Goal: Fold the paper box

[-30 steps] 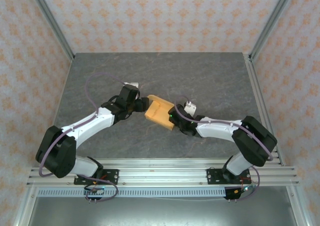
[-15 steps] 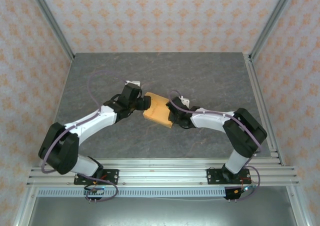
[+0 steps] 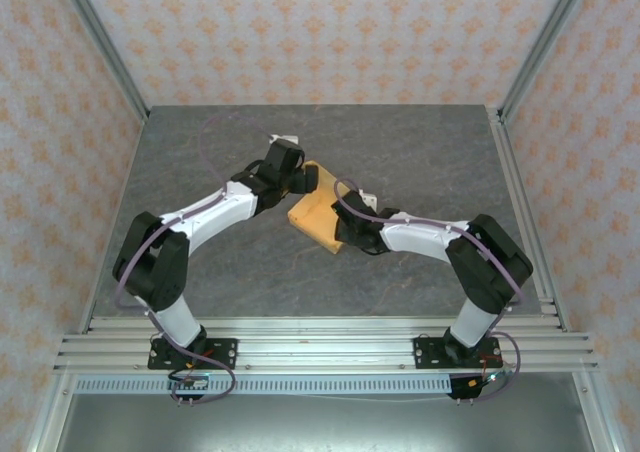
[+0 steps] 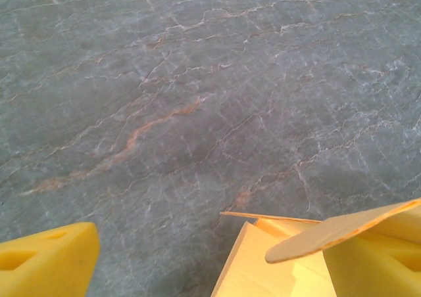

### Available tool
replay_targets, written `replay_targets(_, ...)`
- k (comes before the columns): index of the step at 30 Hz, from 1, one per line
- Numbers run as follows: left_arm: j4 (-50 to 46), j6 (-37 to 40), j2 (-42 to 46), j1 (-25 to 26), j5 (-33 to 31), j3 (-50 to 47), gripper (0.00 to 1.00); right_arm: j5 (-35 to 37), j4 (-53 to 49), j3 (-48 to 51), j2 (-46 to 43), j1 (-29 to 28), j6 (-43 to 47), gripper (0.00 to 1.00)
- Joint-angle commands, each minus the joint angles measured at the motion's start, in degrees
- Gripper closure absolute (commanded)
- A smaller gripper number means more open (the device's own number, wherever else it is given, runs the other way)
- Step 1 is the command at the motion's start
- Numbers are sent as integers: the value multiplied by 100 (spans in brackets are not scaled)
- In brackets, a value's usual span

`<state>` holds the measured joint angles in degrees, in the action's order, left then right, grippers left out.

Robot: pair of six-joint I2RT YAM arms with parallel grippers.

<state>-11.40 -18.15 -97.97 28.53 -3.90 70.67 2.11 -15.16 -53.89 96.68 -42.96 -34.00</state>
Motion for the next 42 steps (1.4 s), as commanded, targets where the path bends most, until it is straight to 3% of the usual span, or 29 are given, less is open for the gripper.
replay_targets(1,-325,-204,-287,6,-371,413,12,202,-285,233,-132,-37,57,49)
replay_targets(5,-158,-316,-392,19,-165,386,12,297,-247,228,-185,-37,67,66)
replay_targets(13,590,-408,985,56,-118,-1148,13,379,-576,-138,-109,104,466,71)
replay_targets(20,666,-961,2533,115,657,-2704,33,110,-735,-406,-37,361,738,72)
replay_targets(24,128,-1370,3615,144,331,-3355,49,85,-796,-500,5,363,755,72)
replay_targets(30,-536,-2331,5341,144,44,-4508,53,49,-662,-443,-14,367,756,75)
replay_targets(33,-131,-2525,5232,145,168,-4795,52,-74,-494,-354,-9,367,763,76)
replay_targets(42,1415,-2288,3112,140,722,-4107,32,-123,-444,-228,-122,367,903,76)
